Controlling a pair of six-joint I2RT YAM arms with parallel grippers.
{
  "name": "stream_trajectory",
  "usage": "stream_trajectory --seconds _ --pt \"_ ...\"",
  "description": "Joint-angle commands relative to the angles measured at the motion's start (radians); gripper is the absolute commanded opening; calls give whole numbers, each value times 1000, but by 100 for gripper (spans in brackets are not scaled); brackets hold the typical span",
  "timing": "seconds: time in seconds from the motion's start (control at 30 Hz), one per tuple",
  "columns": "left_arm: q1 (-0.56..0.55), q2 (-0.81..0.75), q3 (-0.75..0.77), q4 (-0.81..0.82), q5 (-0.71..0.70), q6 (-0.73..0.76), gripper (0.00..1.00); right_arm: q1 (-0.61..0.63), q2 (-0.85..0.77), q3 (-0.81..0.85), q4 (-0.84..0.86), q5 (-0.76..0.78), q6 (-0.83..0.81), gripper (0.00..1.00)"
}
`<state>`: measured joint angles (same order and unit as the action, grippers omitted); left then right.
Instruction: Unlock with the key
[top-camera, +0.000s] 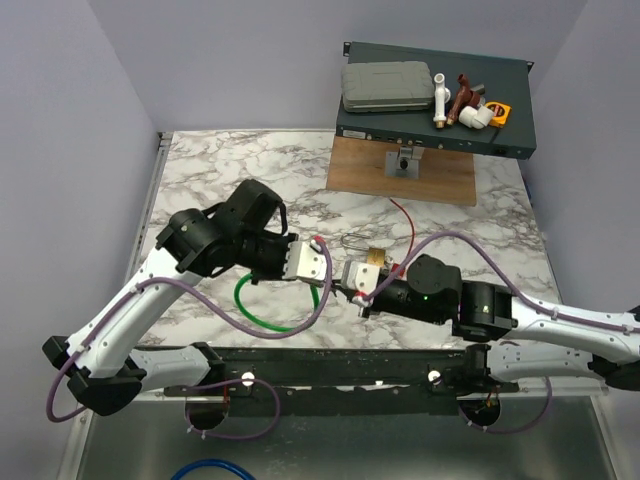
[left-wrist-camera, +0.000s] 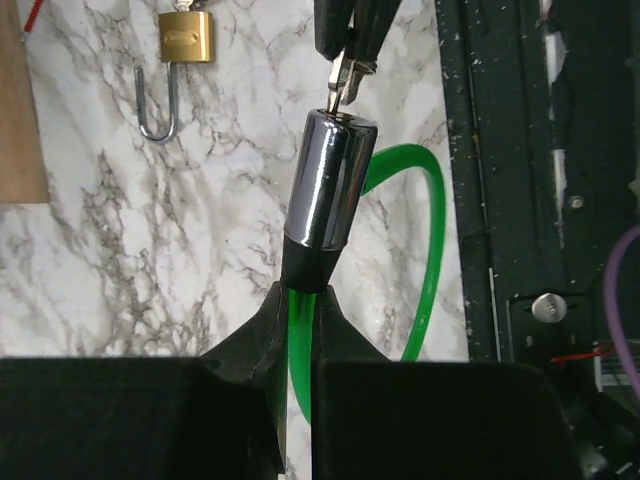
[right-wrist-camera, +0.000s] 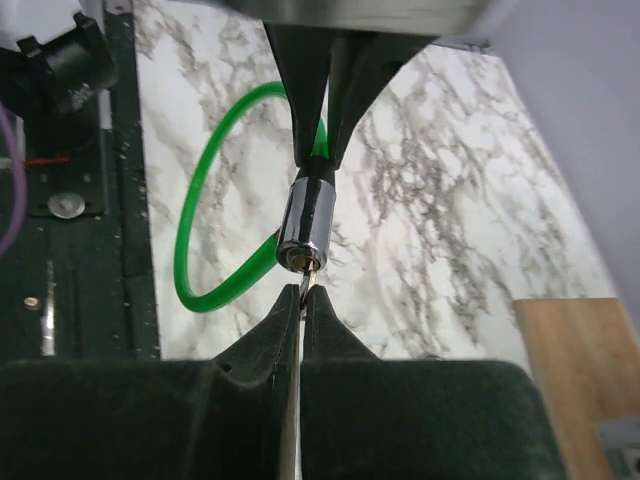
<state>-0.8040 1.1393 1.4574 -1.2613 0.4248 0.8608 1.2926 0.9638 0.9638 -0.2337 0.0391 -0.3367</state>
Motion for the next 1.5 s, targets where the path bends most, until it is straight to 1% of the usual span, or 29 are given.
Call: stream_trajectory --seconds 0.0,0.07,0.13,0.3,0.33,0.37,0.43,0.53,0.57,0.67,0.77,0.9,0.97,1.13,1.27,1.33,1.4,1.47 --pt "60 43 94 -12 254 -57 0 123 22 5 18 256 -242 1" --pt "65 21 70 3 260 -51 0 153 26 -5 39 314 -304 1" --pt "66 0 47 10 272 -36 0 162 37 -1 42 333 -326 1" --pt "68 -35 10 4 263 -14 0 162 12 16 55 264 -242 1" --pt "68 -48 2 1 262 -6 0 162 1 18 53 254 -230 2" --pt "68 -61 -10 4 257 -2 0 162 -4 27 41 246 -203 5" --pt "71 -77 -25 12 253 -7 0 161 -12 48 3 211 -163 15" --pt "79 -94 -40 31 240 -21 0 162 -14 92 -51 177 -81 39" --pt "83 -103 -46 39 237 -22 0 162 -15 106 -68 173 -50 49" --pt "89 -139 -84 65 222 -12 0 161 -30 133 -94 184 28 57" --pt "89 -167 -97 72 200 11 0 162 -76 115 -91 203 103 63" --pt "89 -166 -61 57 193 17 0 161 -107 97 -100 126 198 75" --pt "89 -158 -43 33 214 16 0 162 -86 113 -119 85 216 75" --pt "88 -123 1 -62 272 24 0 156 -3 183 -117 50 233 74" --pt "88 -126 -13 -74 284 24 0 90 44 210 -108 -25 238 72" --pt "88 -136 -23 -67 284 24 0 55 63 219 -109 -54 241 68" --pt "88 -139 -22 -73 284 24 0 23 77 225 -104 -97 246 60" --pt "89 -147 -27 -77 286 28 0 -1 89 227 -102 -111 254 49"
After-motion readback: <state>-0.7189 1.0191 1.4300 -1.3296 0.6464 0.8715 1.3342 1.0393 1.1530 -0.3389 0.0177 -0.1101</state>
